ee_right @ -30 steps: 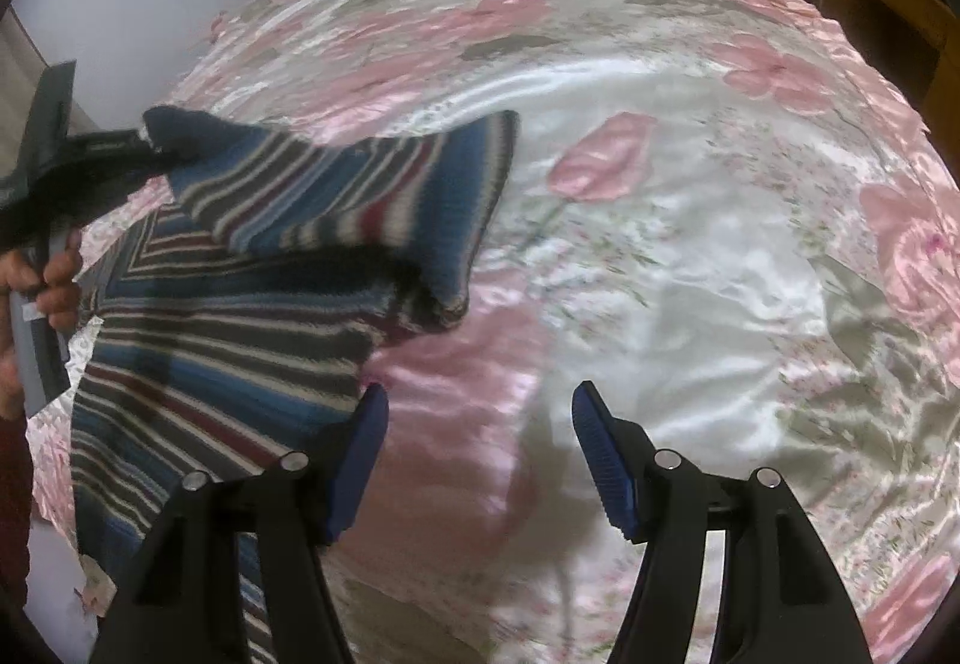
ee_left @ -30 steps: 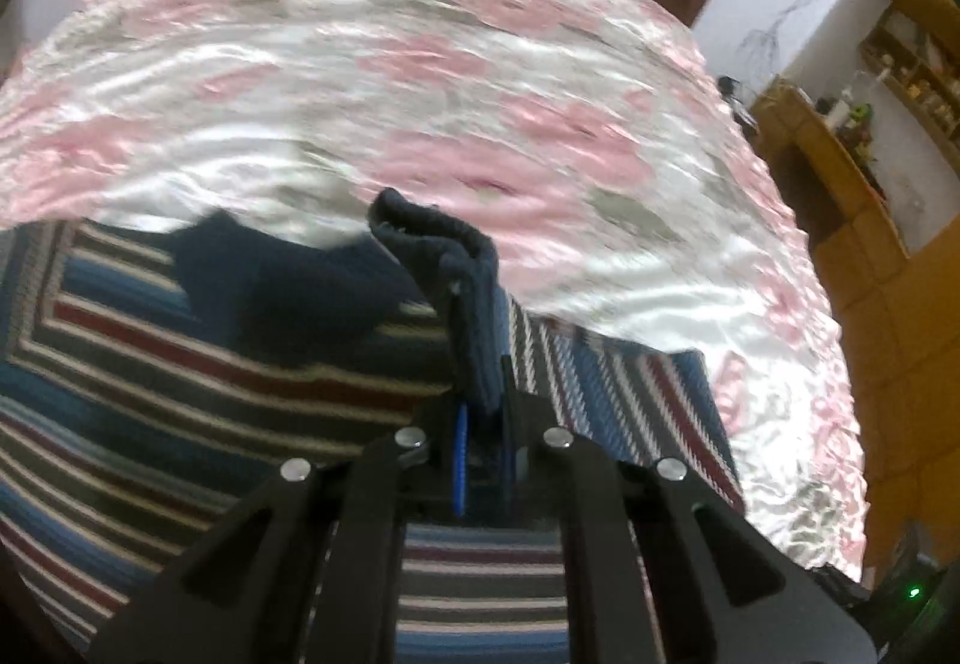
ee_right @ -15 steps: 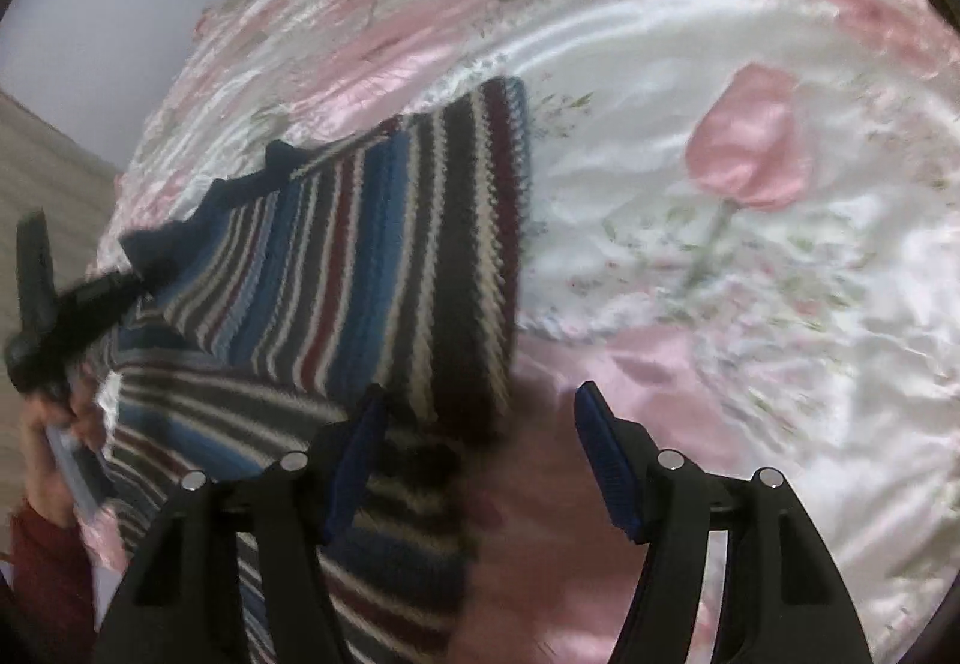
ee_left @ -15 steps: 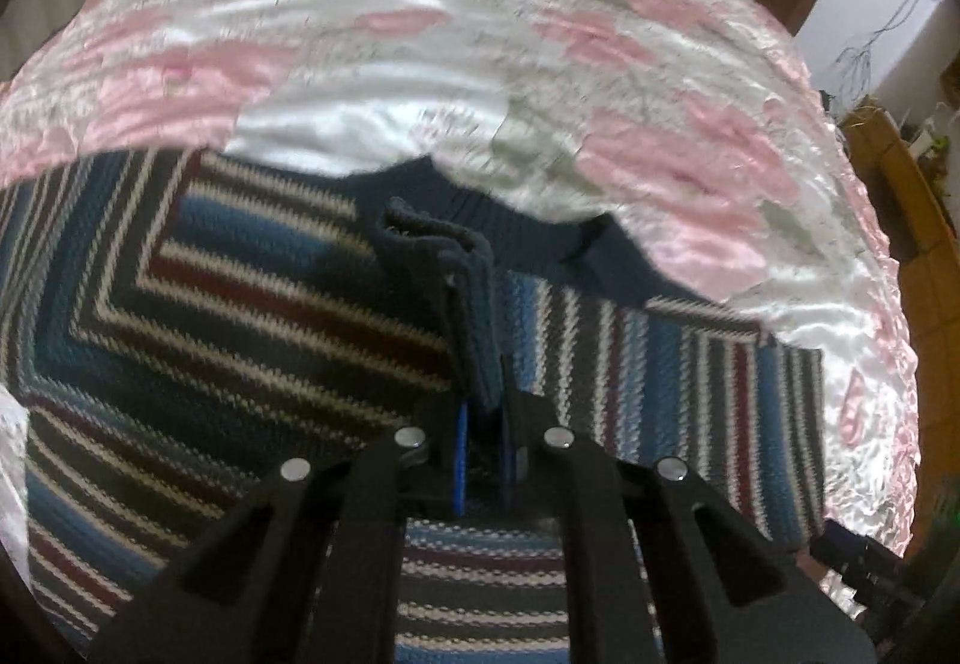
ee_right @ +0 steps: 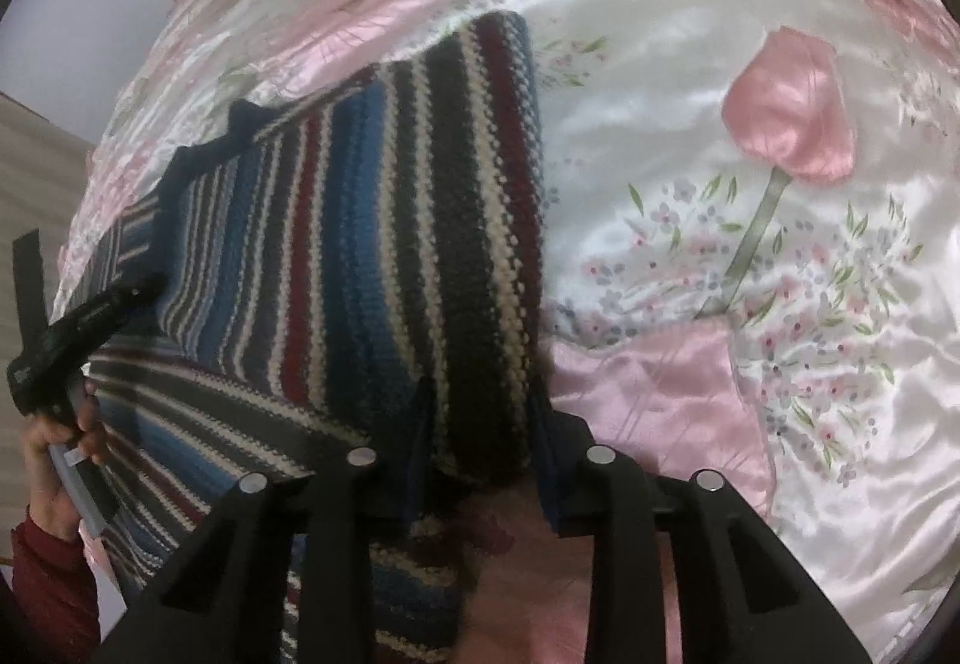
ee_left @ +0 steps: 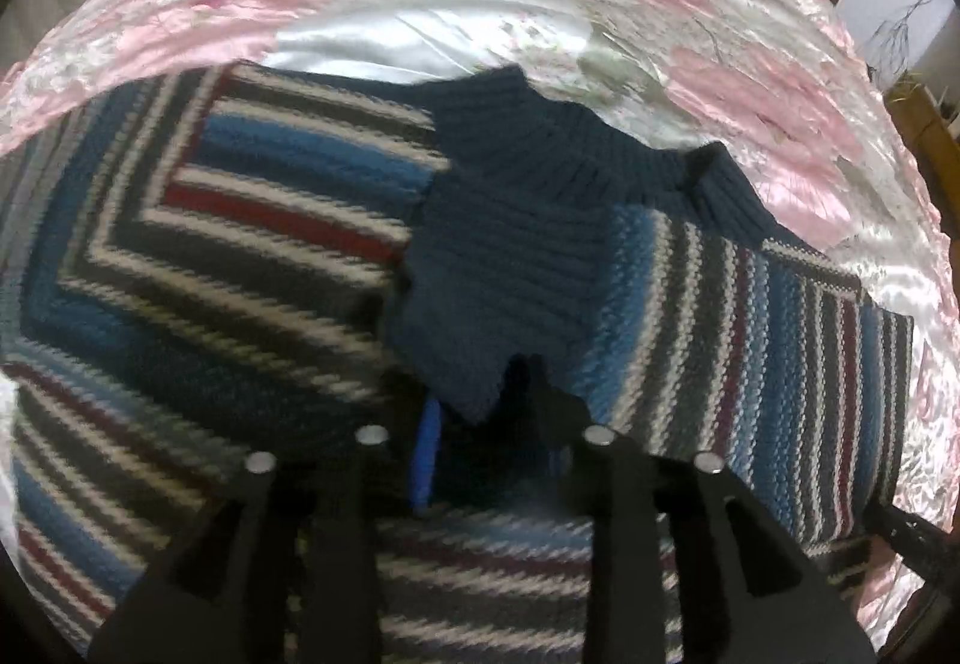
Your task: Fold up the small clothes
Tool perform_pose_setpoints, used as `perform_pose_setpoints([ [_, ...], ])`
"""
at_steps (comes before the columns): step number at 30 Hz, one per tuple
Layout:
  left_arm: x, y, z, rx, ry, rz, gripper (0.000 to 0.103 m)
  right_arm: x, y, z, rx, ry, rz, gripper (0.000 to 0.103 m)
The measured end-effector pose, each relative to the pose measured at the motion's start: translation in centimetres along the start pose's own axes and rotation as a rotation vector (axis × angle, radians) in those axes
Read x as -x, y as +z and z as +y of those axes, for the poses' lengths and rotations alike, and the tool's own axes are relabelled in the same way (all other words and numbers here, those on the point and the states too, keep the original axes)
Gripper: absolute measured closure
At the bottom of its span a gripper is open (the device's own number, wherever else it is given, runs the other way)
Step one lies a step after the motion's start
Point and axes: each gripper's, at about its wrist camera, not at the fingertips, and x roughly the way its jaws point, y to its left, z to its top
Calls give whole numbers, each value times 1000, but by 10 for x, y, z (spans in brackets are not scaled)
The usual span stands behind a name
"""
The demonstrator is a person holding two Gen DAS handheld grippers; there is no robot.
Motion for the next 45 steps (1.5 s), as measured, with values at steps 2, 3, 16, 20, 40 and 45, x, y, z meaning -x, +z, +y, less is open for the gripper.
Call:
perform_pose_setpoints([
  [2, 18, 3, 14, 15, 10, -42, 62, 14, -3, 4, -6, -2, -25, 62],
  [3, 31, 5, 24, 25, 16, -70, 58, 19, -6, 7, 2, -12, -40, 62],
  [16, 20, 4, 7, -19, -5, -6, 54, 2, 1, 57, 57, -39, -7, 63],
  [20, -12, -4, 6, -19, 3, 70, 53, -12, 0, 48, 36, -35, 9, 63],
  [40, 121, 4, 306, 263, 166, -78, 24, -7, 2, 185, 244, -62, 4, 30],
  [45, 126, 14, 394, 435, 220, -69, 25, -27, 2, 197, 245, -83, 35, 30],
])
